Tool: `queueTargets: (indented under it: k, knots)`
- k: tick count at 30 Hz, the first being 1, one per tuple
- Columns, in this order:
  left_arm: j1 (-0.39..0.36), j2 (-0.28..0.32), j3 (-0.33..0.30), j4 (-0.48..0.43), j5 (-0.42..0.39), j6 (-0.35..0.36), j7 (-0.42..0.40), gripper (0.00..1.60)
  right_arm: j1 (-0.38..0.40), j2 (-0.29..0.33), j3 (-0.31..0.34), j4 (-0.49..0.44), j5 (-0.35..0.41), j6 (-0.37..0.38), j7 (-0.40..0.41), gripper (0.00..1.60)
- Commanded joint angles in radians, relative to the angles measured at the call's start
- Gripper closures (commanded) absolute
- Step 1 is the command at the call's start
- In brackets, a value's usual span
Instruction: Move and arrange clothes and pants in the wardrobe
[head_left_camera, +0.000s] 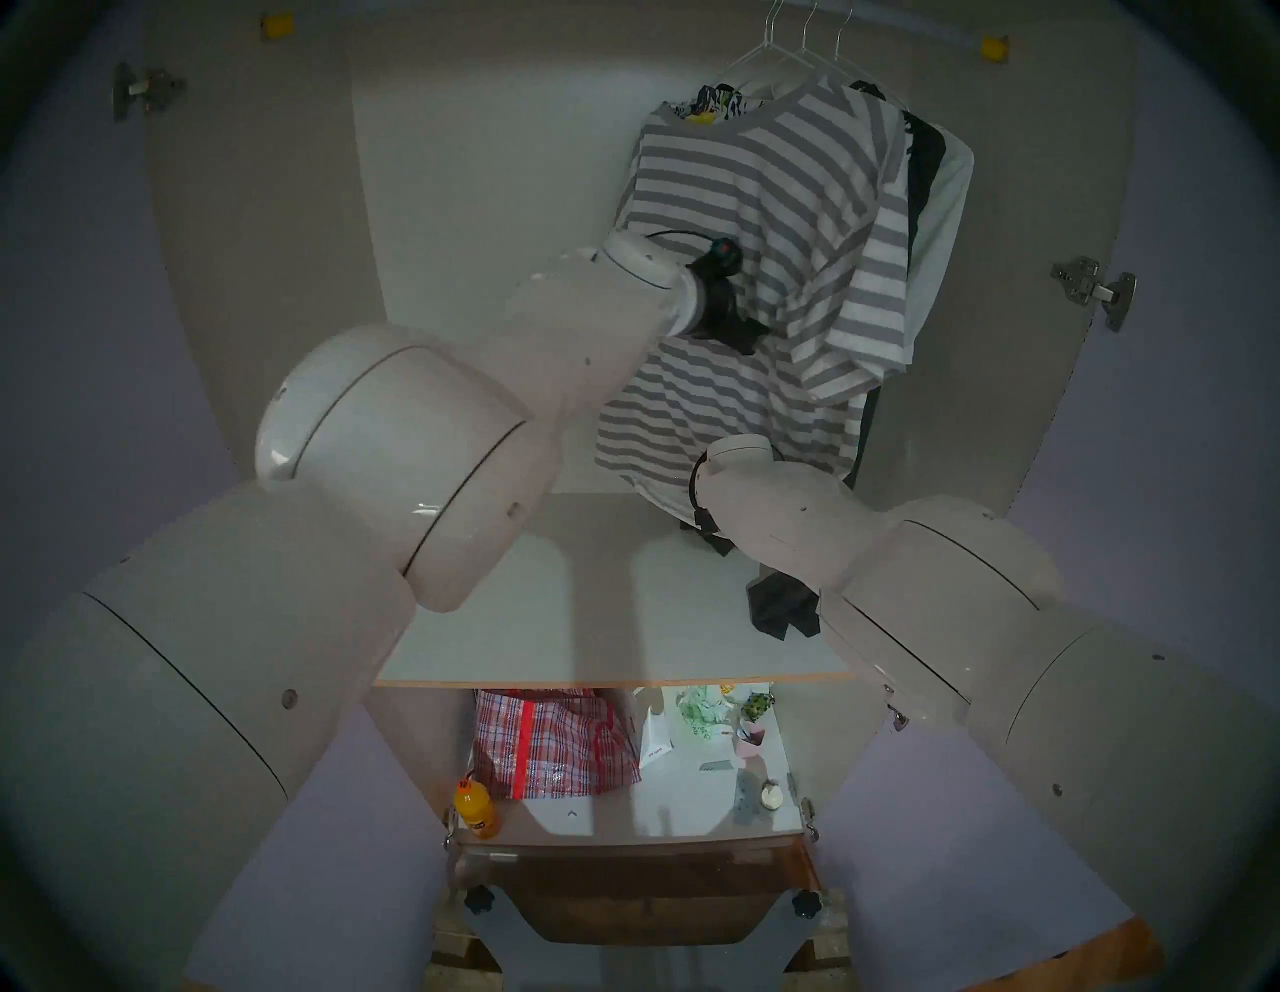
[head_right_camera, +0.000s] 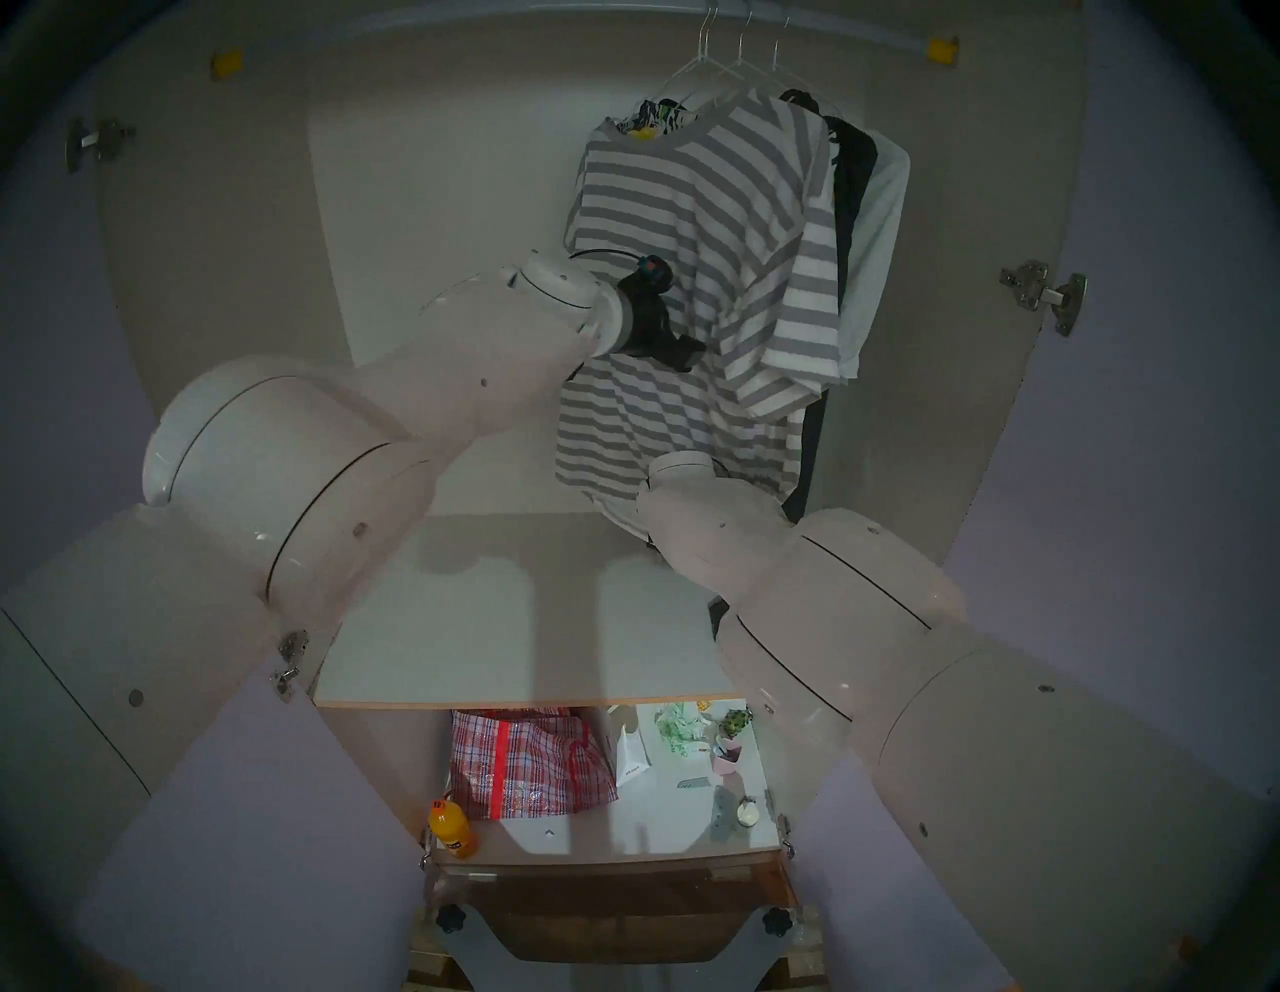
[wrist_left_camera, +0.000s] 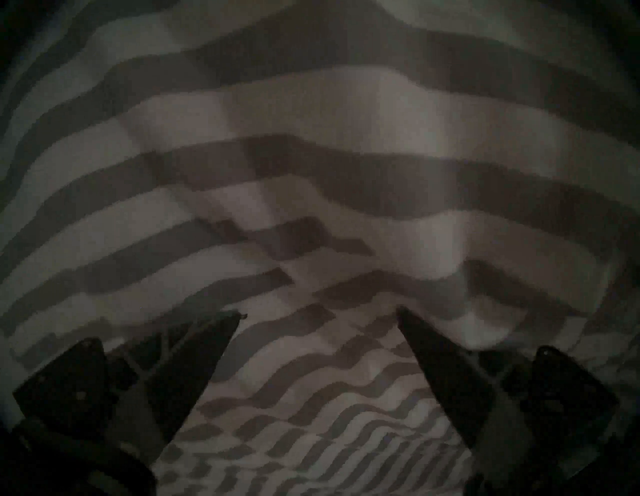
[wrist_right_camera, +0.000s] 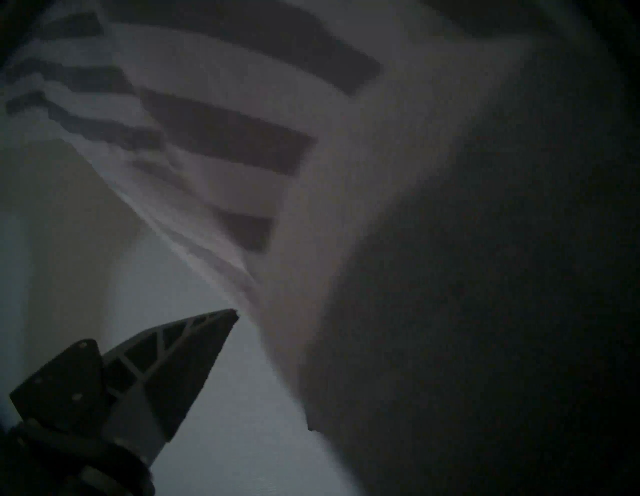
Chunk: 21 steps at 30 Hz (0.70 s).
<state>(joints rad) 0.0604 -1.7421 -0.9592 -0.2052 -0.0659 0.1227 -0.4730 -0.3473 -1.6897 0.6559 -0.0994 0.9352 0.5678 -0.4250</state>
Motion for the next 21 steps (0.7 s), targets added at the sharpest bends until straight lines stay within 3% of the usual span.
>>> queueTargets:
  k: [1,12,21]
  knots:
    - [-0.049,-0.014,0.024,-0.016,0.027,-0.020,0.018,0.00,0.034,-0.001,-0.002,-0.013,-0.003,-0.008,-0.003,0.00]
    - [-0.023,0.037,0.144,0.024,0.096,-0.059,0.062,0.00,0.041,-0.001,-0.002,-0.012,-0.005,-0.011,-0.004,0.00]
    - [-0.015,0.083,0.258,0.053,0.139,-0.076,0.157,0.00,0.040,-0.002,-0.001,-0.019,-0.005,-0.020,0.012,0.00]
